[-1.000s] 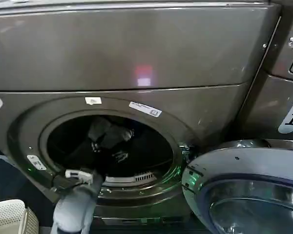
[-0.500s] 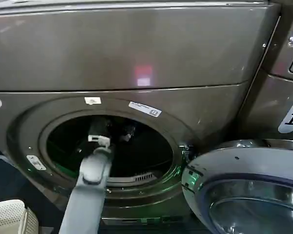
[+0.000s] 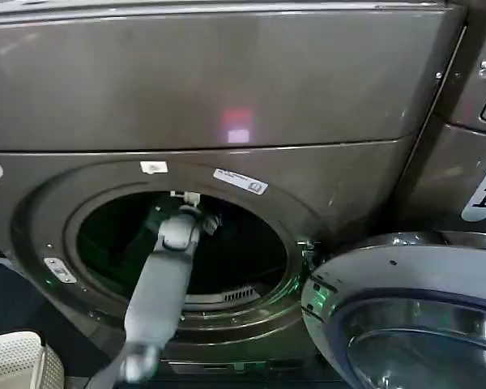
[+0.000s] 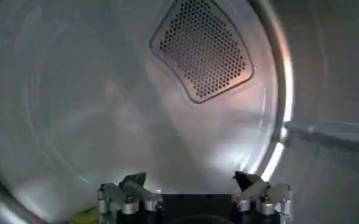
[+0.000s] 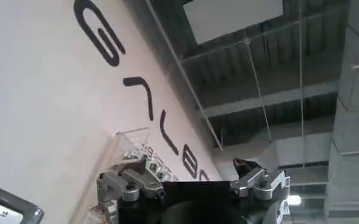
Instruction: Grasp the clothes from the dryer.
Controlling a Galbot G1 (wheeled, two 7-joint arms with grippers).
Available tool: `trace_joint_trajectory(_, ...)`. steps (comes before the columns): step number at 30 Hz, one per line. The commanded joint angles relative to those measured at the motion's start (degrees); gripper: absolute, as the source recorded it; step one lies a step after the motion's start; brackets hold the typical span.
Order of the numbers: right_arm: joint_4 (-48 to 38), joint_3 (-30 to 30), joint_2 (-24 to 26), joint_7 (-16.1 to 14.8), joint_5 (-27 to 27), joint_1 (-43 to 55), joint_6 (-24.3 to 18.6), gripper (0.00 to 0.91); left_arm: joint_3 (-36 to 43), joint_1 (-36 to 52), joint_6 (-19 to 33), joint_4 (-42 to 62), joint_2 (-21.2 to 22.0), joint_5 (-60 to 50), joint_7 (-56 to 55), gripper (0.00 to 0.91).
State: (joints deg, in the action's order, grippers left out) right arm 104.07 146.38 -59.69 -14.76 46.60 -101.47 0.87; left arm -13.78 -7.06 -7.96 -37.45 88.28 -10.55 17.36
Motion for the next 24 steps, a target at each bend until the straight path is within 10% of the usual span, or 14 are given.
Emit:
trace_joint_trajectory(1, 0.14, -0.46, 0.04, -0.06, -0.06, 0.24, -0.05, 0.907, 14.47, 12.73, 5.27, 17.39, -0.79, -3.18, 20.46, 0.907)
trace_joint_trajectory(24, 0.67, -0.81, -0.41, -0.11, -0.04, 0.60, -0.12, 0.907, 42.96, 20.21, 10.77, 26.14, -2.61, -29.39, 35.29, 0.907)
